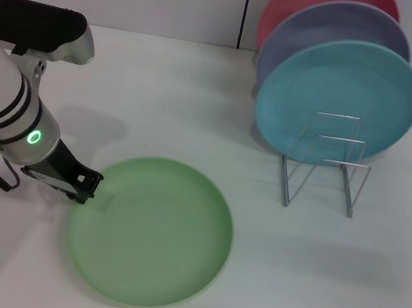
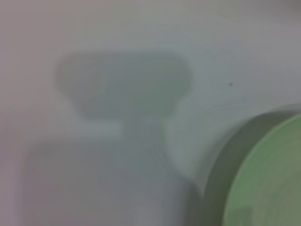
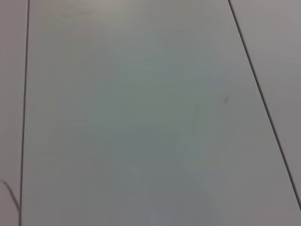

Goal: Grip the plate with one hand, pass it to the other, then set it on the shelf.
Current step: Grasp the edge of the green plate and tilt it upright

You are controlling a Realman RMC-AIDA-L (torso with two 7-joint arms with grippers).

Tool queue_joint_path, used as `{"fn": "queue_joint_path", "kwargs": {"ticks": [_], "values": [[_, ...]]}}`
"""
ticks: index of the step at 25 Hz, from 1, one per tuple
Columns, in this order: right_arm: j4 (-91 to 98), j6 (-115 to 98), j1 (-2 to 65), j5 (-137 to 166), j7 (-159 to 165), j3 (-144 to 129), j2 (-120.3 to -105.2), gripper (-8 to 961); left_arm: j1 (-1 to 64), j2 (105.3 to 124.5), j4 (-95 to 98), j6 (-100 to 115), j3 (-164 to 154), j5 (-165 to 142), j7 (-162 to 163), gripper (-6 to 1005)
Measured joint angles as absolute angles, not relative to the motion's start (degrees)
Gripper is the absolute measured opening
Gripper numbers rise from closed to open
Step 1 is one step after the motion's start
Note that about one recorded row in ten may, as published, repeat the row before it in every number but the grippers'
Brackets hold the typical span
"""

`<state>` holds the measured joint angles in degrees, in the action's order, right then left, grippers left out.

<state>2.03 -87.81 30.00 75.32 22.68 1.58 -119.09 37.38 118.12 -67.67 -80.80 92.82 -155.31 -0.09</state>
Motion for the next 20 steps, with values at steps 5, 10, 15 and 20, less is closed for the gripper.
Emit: {"fn": "queue_joint_path", "kwargs": {"ticks": [5, 10, 15, 20], "values": [[2.02, -87.81, 30.05, 75.32, 22.68, 1.58, -119.09, 652, 37.24, 118.13, -67.59, -80.74, 92.73, -155.53, -0.29, 47], [2.02, -87.81, 30.06, 75.32, 22.68, 1.58, -119.1, 652, 36.59, 118.19, -68.02, -80.26, 93.09, -155.97, -1.9, 46], [2.0, -87.8, 30.06, 75.32, 22.68, 1.58, -119.09, 652, 34.71, 118.32, -70.03, -79.84, 95.12, -155.19, -3.51, 42], [1.93, -87.8, 30.06, 75.32, 22.68, 1.58, -119.09, 652, 32.56, 118.17, -72.65, -79.64, 97.25, -151.55, -5.8, 36]]}}
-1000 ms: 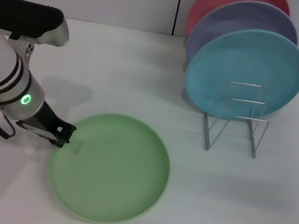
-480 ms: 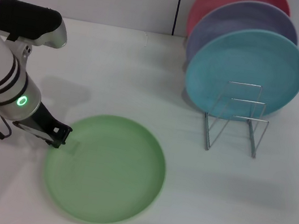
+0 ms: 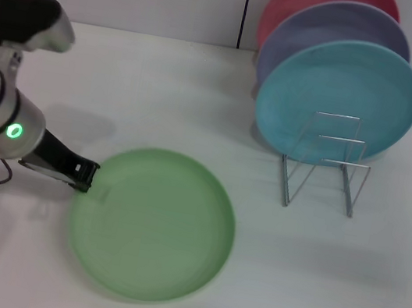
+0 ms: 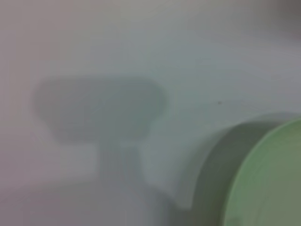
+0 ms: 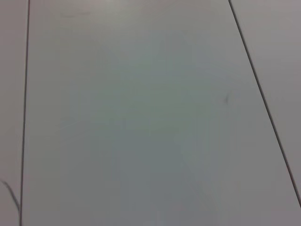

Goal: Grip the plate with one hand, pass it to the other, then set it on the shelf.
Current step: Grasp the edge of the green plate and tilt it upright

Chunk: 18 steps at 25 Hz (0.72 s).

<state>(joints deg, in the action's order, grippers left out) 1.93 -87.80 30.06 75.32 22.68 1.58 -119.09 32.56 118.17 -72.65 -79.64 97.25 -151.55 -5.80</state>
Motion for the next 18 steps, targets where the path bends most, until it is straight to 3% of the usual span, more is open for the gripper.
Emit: {"fn": "queue_joint_path", "kwargs": {"ticks": [18], "values": [[1.92, -87.79, 29.75, 75.32, 23.6, 1.59, -119.1, 653, 15.99, 118.4, -72.7, -63.15, 109.45, -122.36, -30.08, 34]]}}
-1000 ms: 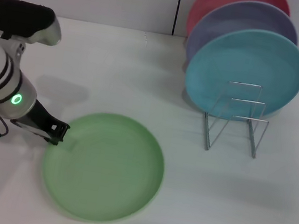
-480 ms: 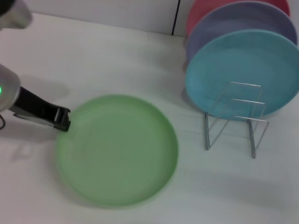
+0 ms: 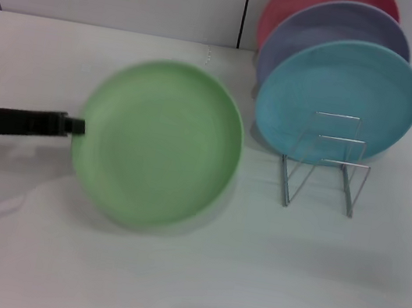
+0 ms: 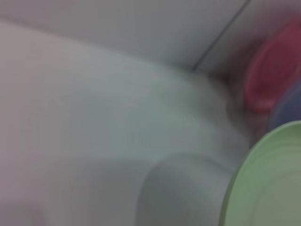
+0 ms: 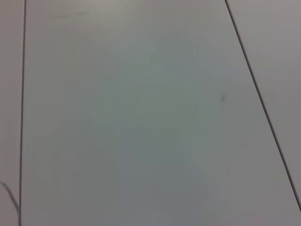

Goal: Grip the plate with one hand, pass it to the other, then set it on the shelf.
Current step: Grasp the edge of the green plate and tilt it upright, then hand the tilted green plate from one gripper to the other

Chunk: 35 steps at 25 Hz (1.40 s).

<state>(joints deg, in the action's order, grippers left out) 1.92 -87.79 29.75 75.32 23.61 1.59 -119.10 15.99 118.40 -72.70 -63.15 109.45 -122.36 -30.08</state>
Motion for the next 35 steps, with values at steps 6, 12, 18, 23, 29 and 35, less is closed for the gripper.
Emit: {"fn": "queue_joint_path", "kwargs": {"ticks": [6, 12, 18, 23, 29, 35], "values": [[1.32, -88.44, 29.04, 75.32, 23.63, 1.54, -119.23, 653, 10.01, 118.52, -61.55, -54.1, 109.67, -91.71, -59.33, 36], [0.23, -88.57, 29.0, 75.32, 23.35, 0.65, -119.26, 653, 10.45, 118.5, -48.92, -54.5, 110.66, -72.44, -82.63, 38], [-0.19, -88.65, 28.98, 75.32, 23.11, -1.59, -119.27, 653, 11.92, 118.69, -39.04, -56.75, 110.73, -58.22, -103.17, 40], [-1.12, -89.42, 28.35, 75.32, 22.81, -3.61, -119.27, 653, 13.71, 118.68, -30.96, -61.4, 111.88, -49.39, -116.86, 41], [-2.65, -91.73, 26.84, 75.32, 22.1, -6.18, -119.4, 652, 16.6, 118.64, -22.24, -67.15, 111.92, -40.86, -130.2, 43], [-5.25, -93.75, 26.33, 75.4, 19.28, -10.32, -119.4, 652, 18.29, 118.89, -17.66, -68.81, 111.96, -36.27, -139.09, 45]]}}
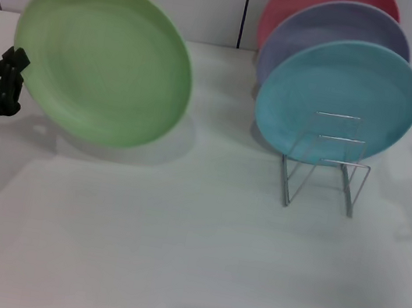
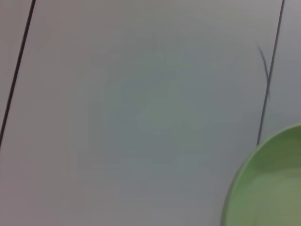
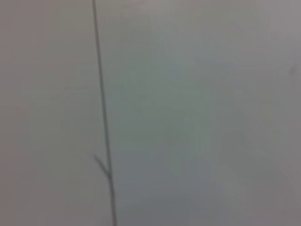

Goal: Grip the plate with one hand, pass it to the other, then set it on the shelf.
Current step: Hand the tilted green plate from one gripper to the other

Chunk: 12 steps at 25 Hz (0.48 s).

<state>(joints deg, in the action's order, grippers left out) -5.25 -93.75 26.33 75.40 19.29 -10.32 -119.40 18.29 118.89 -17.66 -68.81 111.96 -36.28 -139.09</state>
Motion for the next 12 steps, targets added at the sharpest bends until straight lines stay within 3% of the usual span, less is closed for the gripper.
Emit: {"fn": "queue_joint_path", "kwargs": {"ticks": [12], "values": [[-10.56, -92.37, 29.57, 75.6, 19.13, -23.39, -119.53, 652, 19.11, 119.04, -14.51, -70.86, 111.64, -34.63, -146.08, 49]]}}
